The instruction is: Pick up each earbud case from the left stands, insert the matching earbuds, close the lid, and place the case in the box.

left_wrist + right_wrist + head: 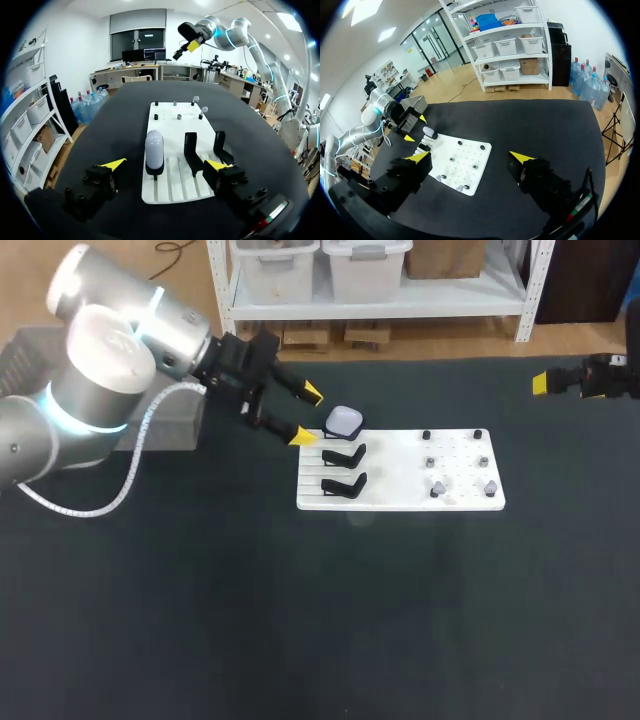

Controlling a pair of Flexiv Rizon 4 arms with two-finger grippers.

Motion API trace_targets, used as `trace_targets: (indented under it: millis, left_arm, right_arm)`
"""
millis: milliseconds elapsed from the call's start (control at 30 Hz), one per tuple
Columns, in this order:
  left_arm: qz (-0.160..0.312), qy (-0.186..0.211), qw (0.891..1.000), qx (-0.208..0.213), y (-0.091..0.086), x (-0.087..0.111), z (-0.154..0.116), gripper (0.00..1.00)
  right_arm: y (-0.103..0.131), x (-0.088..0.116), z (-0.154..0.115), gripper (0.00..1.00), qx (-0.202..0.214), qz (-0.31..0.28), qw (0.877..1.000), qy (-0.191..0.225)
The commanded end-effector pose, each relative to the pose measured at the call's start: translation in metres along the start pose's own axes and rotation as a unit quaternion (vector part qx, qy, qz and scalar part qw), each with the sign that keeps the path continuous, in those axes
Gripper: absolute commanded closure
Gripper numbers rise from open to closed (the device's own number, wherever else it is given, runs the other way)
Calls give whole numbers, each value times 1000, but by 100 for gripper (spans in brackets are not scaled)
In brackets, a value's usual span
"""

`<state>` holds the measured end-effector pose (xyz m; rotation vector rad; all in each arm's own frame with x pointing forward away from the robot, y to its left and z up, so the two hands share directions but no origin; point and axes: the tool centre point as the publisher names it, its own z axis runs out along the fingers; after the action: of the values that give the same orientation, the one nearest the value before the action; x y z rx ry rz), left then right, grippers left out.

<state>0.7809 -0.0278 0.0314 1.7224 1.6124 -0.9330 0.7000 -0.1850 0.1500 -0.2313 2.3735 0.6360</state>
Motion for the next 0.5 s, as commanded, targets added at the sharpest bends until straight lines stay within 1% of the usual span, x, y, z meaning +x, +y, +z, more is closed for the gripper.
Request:
trace_targets:
  millis: [33,233,500]
  left_arm:
    - [-5,-3,1000,2,9,4,8,0]
    - [-20,-18,1000,3,14,8,13,0]
    - [-22,-32,999,7,19,5,23,0]
  right_arm:
    - [0,0,0,0,0,0,1000,0]
    - [0,0,0,0,0,0,1000,0]
    - [0,0,0,0,0,0,1000,0]
